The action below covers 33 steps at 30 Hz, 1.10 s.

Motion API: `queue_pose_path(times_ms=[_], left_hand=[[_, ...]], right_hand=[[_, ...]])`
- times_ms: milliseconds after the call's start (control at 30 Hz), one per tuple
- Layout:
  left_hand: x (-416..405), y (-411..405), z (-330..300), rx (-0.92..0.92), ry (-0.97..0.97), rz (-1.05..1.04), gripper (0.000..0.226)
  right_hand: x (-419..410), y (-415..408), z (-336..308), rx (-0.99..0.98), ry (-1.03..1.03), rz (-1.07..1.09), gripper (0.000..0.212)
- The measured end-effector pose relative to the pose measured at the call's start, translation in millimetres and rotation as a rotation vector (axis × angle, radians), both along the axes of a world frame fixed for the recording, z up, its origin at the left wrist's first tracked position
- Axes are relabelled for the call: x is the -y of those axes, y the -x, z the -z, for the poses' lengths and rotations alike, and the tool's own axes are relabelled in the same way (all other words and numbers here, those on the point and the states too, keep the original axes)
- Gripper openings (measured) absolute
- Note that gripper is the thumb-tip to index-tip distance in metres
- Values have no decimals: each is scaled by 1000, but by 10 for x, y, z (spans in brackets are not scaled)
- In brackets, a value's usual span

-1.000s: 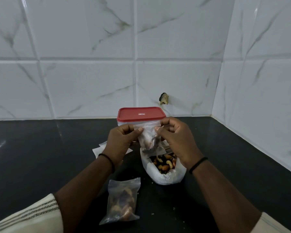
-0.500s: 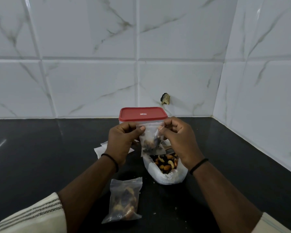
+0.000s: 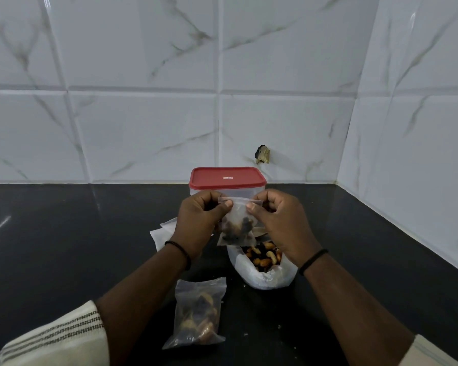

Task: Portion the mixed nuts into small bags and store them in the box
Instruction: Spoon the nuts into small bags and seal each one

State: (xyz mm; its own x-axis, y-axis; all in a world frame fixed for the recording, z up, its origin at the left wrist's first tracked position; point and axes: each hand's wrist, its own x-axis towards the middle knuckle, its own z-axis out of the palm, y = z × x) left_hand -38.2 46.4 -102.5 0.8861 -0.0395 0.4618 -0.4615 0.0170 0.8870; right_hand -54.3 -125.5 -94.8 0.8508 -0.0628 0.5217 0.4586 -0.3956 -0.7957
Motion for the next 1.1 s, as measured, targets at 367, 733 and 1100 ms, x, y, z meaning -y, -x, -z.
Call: queue_pose_path(times_ms=[367, 733, 1100], left_hand=[[-4, 9, 10, 27, -35, -17, 5], [4, 27, -13, 92, -15, -46, 8], [-20, 162, -96, 13, 25, -59, 8]], right_hand=[[-31, 24, -10, -50, -29, -88, 3], [-26, 35, -40, 74, 119, 40, 10], [58, 141, -102, -78, -169, -44, 7]])
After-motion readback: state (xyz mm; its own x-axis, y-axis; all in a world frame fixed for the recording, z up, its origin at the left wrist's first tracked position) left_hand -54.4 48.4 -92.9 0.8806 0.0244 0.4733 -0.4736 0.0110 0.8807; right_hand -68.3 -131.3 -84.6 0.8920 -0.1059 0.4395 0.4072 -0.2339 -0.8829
